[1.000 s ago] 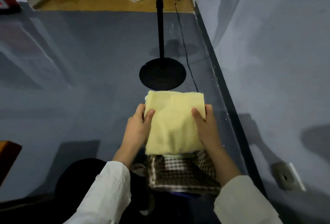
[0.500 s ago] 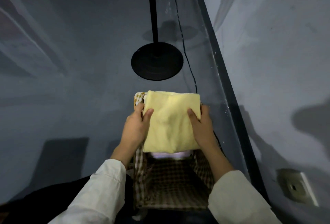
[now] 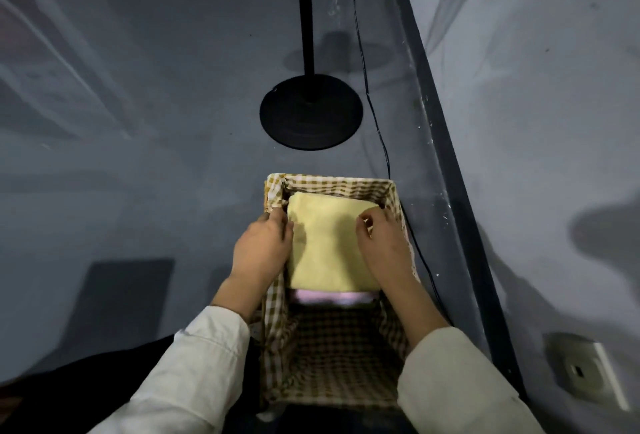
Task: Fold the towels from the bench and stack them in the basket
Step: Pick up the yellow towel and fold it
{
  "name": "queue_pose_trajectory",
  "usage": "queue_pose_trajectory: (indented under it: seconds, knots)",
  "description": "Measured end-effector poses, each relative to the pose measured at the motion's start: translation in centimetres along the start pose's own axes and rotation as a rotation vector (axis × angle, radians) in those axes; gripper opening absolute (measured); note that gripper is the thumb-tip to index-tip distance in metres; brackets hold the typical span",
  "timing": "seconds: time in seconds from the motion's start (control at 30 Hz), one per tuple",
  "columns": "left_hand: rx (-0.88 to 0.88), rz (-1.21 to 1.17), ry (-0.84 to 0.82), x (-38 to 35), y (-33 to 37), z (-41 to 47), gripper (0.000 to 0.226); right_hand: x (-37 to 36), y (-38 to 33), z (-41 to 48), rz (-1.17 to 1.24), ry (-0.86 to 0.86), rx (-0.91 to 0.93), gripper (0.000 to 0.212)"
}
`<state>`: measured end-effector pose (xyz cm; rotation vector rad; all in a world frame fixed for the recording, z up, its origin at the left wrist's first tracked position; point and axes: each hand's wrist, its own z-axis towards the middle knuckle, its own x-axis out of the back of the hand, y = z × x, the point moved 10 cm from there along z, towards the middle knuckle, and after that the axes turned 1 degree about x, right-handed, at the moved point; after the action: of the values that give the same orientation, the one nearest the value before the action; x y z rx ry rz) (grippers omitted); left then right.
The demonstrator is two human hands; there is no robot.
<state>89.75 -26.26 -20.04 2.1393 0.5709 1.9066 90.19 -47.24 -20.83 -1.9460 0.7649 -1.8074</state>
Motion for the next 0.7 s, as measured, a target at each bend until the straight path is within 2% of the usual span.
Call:
queue_pose_trajectory:
  seconds: [0.2, 0.33, 0.5, 0.7]
  knots:
    - [-0.024, 0.066, 0.030, 4.1, -0.9, -1.6, 0.029, 0.3, -6.0, -1.1, -0.007, -0.006, 0.159, 0.021]
    - [0.021, 0.091, 0.062, 9.3, -4.1, -4.5, 0.027, -1.1, -11.8, -3.0, 0.101, 0.002, 0.273, 0.014]
    - [0.191, 0.118, 0.210, 18.3, -13.5, -11.6, 0.025, -7.0, -23.4, -7.6, 0.020, -0.169, 0.472, 0.018]
    - [0.469, 0.172, 0.383, 27.5, -25.5, -24.9, 0.024, -15.1, -38.0, -18.3, 0.029, -0.382, 0.794, 0.018]
